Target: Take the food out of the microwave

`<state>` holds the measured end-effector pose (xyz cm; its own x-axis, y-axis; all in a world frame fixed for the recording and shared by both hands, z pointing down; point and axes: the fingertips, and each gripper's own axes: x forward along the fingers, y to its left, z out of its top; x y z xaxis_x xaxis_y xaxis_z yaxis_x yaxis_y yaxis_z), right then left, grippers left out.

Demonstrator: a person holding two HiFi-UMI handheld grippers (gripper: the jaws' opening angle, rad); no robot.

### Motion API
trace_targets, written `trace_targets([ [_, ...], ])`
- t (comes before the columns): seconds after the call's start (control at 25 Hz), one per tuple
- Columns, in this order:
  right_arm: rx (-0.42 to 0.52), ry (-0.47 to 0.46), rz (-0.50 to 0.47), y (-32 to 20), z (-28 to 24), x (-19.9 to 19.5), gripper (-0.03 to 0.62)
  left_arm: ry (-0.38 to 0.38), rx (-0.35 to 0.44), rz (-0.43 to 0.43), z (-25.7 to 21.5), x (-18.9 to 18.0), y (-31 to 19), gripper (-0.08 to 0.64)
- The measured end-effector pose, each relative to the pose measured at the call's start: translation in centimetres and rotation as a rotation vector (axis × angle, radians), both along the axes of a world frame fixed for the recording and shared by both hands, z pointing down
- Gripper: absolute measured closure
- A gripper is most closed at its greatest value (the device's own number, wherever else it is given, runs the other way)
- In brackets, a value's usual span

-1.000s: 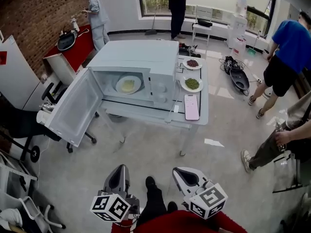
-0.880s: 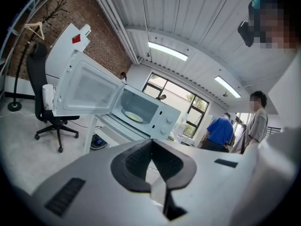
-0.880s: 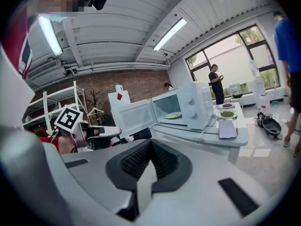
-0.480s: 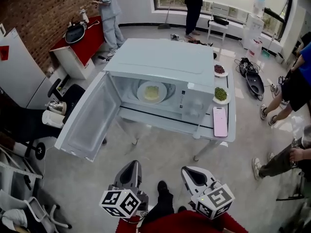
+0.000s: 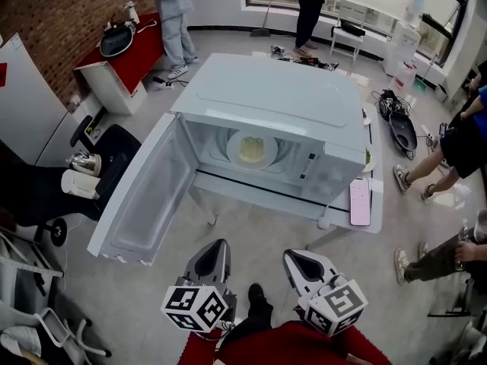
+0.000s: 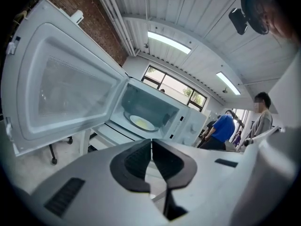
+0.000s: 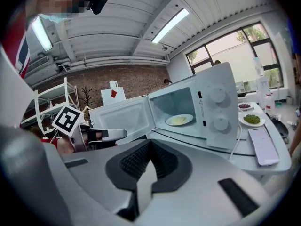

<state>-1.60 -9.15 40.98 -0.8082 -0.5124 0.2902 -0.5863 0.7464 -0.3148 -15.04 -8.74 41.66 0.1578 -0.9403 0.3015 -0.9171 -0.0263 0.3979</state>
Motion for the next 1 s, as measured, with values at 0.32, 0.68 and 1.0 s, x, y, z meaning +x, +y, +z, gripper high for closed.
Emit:
trace_targets([
  [0.32,0.013,0.017,0.0,-2.1,-0.1,-2.1,0.581,0.038,-0.007,0.042,0.8,-0.8,-2.9,0.526],
  [0.68,0.018,0.025,0.002,-3.2,0.6,-3.7,0.581,0.136,-0.041,0.046,2.3,-1.9,-6.3,0.514],
  [1.0,0.007,0.033,0.006,-4.9,-0.2,-3.6,0.581,0.284,-0.075,0.04,2.6,-1.6,-10.6,0.505],
])
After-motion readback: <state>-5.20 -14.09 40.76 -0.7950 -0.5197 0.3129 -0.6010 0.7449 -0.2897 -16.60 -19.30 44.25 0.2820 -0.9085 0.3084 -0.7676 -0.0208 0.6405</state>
